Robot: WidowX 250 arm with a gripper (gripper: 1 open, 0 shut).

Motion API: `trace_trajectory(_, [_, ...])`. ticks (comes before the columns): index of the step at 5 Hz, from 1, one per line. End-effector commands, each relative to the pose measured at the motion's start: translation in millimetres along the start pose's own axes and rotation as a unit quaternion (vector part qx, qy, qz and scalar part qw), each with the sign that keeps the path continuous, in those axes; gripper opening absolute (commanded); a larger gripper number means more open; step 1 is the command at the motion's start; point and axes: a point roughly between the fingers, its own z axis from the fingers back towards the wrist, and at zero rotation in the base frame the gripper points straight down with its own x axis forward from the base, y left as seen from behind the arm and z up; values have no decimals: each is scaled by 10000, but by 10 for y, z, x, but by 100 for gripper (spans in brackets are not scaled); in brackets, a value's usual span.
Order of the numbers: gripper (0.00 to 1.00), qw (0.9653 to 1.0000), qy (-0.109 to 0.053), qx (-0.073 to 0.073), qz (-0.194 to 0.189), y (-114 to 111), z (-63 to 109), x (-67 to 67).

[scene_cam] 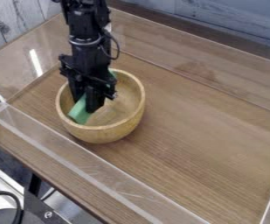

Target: Put the green block in the brown bowl

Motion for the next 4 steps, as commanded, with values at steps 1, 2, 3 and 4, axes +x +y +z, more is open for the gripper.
trace_trajectory(1, [0,9996,-232,126,19,56,114,116])
trace_trajectory(2, [0,9997,-197,122,16,49,89,129])
trace_trajectory(3, [0,9998,-168,115,15,40,72,138])
trace_trajectory(4, [0,9998,-142,106,14,31,59,146])
